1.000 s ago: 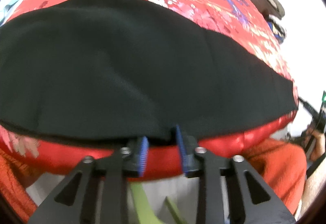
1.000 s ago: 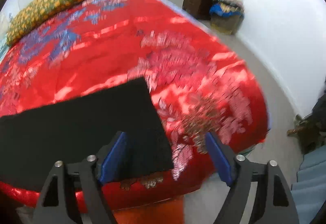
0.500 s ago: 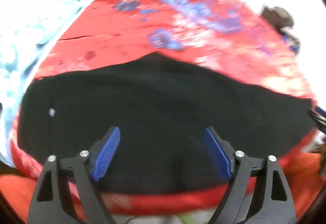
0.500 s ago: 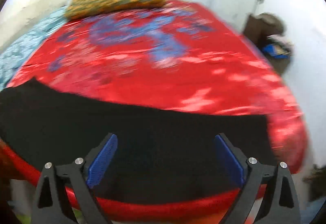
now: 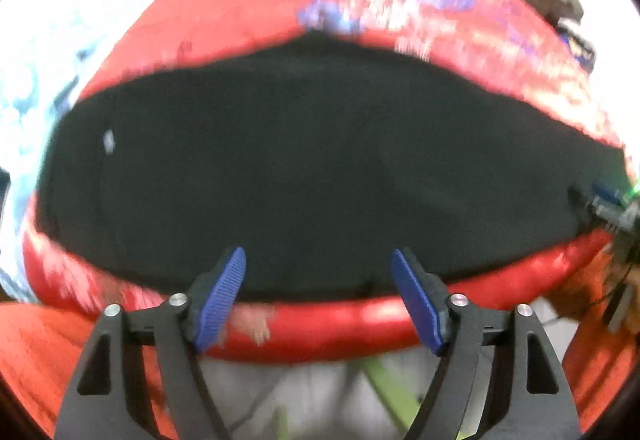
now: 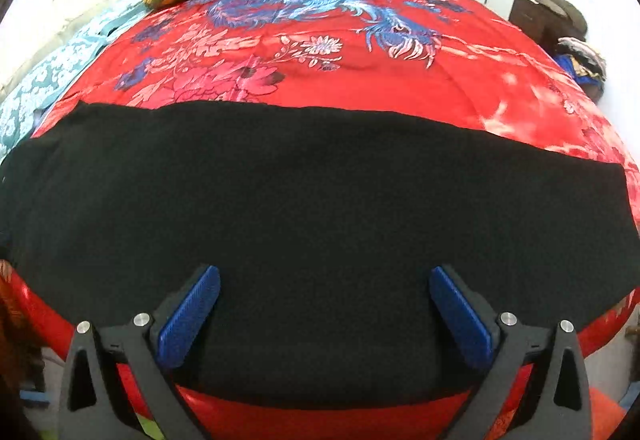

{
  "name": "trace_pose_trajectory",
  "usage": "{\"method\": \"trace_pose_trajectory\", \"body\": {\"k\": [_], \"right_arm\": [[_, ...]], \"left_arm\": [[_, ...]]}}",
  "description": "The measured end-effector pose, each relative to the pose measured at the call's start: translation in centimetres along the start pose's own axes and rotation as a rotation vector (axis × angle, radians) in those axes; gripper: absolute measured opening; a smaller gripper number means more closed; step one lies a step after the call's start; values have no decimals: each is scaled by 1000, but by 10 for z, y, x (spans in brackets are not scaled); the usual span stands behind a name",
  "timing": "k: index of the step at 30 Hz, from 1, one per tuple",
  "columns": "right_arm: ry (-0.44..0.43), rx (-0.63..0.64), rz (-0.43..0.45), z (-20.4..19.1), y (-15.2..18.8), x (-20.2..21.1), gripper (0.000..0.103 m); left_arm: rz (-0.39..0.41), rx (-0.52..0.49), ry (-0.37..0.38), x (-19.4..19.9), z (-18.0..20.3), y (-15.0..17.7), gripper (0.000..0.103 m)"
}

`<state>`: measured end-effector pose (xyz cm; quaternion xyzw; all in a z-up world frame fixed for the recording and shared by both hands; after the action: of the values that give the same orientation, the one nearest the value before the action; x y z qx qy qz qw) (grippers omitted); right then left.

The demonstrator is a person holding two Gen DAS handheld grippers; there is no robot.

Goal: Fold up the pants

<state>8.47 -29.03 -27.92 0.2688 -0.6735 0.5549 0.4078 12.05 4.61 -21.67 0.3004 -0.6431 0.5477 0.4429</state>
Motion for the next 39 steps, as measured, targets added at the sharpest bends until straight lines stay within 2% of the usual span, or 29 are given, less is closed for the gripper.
{"method": "trace_pose_trajectory", "body": {"k": [1, 3, 6, 8, 10, 12, 14, 15, 17, 18, 20, 22, 24, 26, 27, 28, 30, 31, 32, 33, 35, 37, 39], "right_arm": [[0, 0, 6, 0, -1, 0, 103], [-4, 4, 15, -1, -2, -1, 103], [-9, 8, 28, -1, -3, -1, 103], [-9, 9, 32, -1, -3, -1, 103], [-10, 9, 35, -1, -3, -1, 103], [-13, 11, 37, -2, -3, -2, 103], [-16, 11, 40, -1, -3, -2, 103], [-17, 13, 42, -1, -3, -3, 103], [-20, 16, 49, -1, -3, -3, 103], [-21, 17, 52, -1, -3, -3, 103], [-23, 18, 56, 0, -2, -2, 103], [-23, 18, 62, 0, -2, -2, 103], [-25, 20, 64, 0, -2, -2, 103], [-28, 21, 62, 0, -2, -2, 103], [-29, 22, 61, 1, -2, -2, 103], [-30, 23, 61, 1, -2, -2, 103], [-31, 24, 61, 1, -1, -2, 103], [-33, 25, 61, 1, -1, -2, 103], [-35, 27, 60, 1, -1, -2, 103], [-36, 29, 61, 1, -1, -1, 103], [-41, 33, 61, 1, -1, -1, 103], [-43, 33, 61, 2, -1, -2, 103], [-42, 35, 60, 2, -1, -2, 103]], "left_arm": [[27, -2, -16, 0, 4, -8, 94], [70, -4, -30, 0, 4, -21, 96], [46, -43, -26, -18, 15, -27, 96], [5, -106, -27, -31, 28, -16, 96], [-106, -181, -27, -52, 41, 4, 96], [-132, -201, -30, -50, 45, 19, 98], [-205, -260, -43, -46, 48, 30, 96], [-209, -266, -41, -43, 49, 32, 96], [-201, -180, 39, -28, 40, 28, 94], [-169, -113, 106, -18, 33, 19, 92], [-93, -33, 148, -2, 19, -4, 93], [-3, 19, 104, 6, 1, -40, 97], [35, 45, 53, -1, -13, -71, 97], [34, 49, 14, -24, -20, -92, 97], [14, 31, -32, -42, -25, -99, 97], [-19, 11, -78, -58, -27, -98, 97], [-142, -14, -194, -88, -41, -83, 97], [-173, 9, -197, -94, -50, -72, 100], [-148, 59, -148, -88, -59, -62, 100], [-145, 85, -152, -81, -67, -53, 100], [-160, 60, -183, -72, -73, -42, 100], [-163, 57, -206, -61, -76, -44, 98], [-106, 69, -176, -50, -72, -54, 98]]}}
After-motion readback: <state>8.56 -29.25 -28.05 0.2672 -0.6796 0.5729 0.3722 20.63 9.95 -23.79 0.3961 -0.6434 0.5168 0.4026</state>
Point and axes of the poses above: each gripper's, at about its wrist camera, not at the fingertips, and x roughly against the way its jaws point, z to its right, y to its underside, the point moved 4 cm from there along -x, roughly the way its jaws point, and after that the axes turned 7 degrees about -x, right-handed, at the moved point
